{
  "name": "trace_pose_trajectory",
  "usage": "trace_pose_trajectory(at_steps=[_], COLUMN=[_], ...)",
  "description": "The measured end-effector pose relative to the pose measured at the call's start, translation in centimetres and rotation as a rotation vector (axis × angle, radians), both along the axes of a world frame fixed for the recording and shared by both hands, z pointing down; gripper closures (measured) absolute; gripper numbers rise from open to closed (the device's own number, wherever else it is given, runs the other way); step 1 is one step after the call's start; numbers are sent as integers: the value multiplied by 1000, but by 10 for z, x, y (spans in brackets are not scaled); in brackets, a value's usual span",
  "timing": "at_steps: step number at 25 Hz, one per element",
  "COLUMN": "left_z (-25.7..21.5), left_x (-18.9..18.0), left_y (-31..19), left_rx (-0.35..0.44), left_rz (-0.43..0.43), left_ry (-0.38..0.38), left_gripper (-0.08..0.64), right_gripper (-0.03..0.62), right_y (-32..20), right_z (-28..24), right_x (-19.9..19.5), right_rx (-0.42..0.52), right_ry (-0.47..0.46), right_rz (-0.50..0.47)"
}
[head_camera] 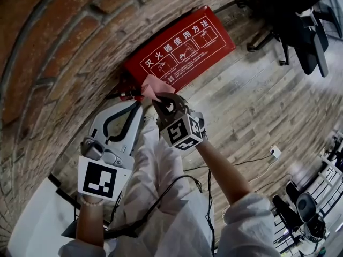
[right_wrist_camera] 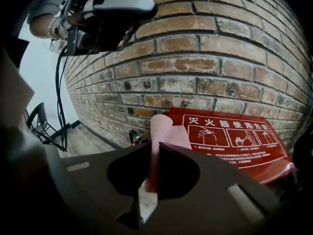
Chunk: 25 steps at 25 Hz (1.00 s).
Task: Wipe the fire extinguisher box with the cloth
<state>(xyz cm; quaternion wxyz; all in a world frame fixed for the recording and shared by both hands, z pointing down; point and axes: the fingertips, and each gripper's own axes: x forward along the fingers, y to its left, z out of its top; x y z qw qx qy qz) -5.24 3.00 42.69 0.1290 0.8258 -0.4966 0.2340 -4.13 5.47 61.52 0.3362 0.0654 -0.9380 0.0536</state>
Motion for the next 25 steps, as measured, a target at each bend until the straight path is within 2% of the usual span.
trace_pose_trajectory(at_steps=[8,13,15,21,23,25], left_z=[4,0,-8,-64,-86,-109], left_x=[-1,-1,3,8,6,8], left_y=[4,5,2,-17,-25,-31], left_rx=[0,6,15,80,103,138], left_rz=[-4,-18,-16,-15,-25,0], left_ry=[7,20,26,53,54,32], left_gripper=[560,560,560,560,560,560], right_gripper=[565,565,565,565,565,565], right_y=[27,21,12,-25,-36,-45], right_z=[4,-9,-24,-91,-118,-147], right_x=[-7,-6,0,28,36,44], right_rx=[-40,-38,-32,-52,-40,-11], right_ry=[-13,-27,-32,-86,-107,-130], right_rz=[-26,15,63,310,367,400])
